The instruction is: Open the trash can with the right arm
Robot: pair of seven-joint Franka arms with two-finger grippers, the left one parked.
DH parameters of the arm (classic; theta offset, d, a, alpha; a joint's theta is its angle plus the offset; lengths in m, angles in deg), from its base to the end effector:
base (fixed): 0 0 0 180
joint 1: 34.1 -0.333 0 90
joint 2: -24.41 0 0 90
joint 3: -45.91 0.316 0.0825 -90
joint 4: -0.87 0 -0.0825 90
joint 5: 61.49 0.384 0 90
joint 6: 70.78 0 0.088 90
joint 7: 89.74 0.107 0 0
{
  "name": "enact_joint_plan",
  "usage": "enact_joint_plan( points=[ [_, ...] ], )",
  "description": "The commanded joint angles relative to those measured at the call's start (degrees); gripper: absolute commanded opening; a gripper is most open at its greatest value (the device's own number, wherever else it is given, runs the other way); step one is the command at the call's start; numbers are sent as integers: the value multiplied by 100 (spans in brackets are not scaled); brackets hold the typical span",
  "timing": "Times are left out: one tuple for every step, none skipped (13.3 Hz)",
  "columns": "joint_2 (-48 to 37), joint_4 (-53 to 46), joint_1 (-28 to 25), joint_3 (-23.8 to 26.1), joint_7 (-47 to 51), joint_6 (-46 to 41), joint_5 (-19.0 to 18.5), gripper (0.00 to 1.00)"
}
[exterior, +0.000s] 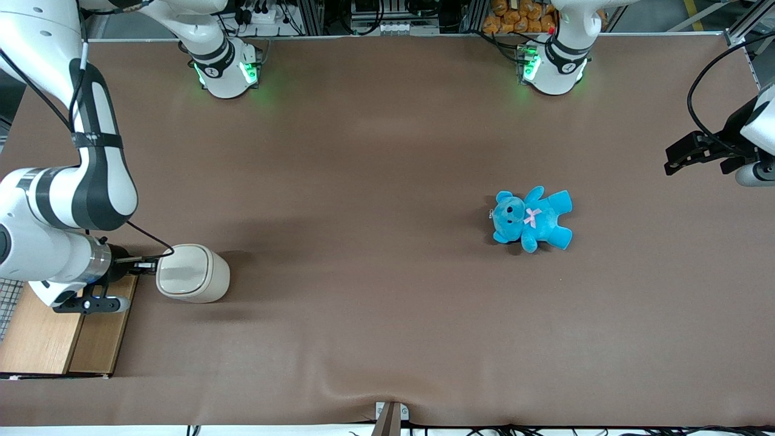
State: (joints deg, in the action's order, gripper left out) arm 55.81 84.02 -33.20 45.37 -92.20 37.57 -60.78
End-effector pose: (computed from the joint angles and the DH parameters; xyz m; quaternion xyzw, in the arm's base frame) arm 0.6944 -0.0155 0.3594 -0.9985 -0.0072 0.0539 0.0051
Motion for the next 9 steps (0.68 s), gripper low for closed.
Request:
enact_joint_plan(
  points=[
    [147, -54, 59, 37, -70, 55, -44, 0],
    [174, -36, 76, 37, -70, 73, -44, 0],
    [182, -10, 76, 37, -70, 47, -44, 0],
    [183, 43, 68, 37, -70, 55, -44, 0],
    [183, 78, 76, 37, -70, 73, -44, 0],
    [183, 96, 85, 37, -78, 82, -44, 0],
    [183, 105, 85, 37, -79, 73, -44, 0],
    [183, 105, 85, 37, -79, 73, -44, 0],
    [191, 105, 77, 37, -70, 73, -44, 0]
  ],
)
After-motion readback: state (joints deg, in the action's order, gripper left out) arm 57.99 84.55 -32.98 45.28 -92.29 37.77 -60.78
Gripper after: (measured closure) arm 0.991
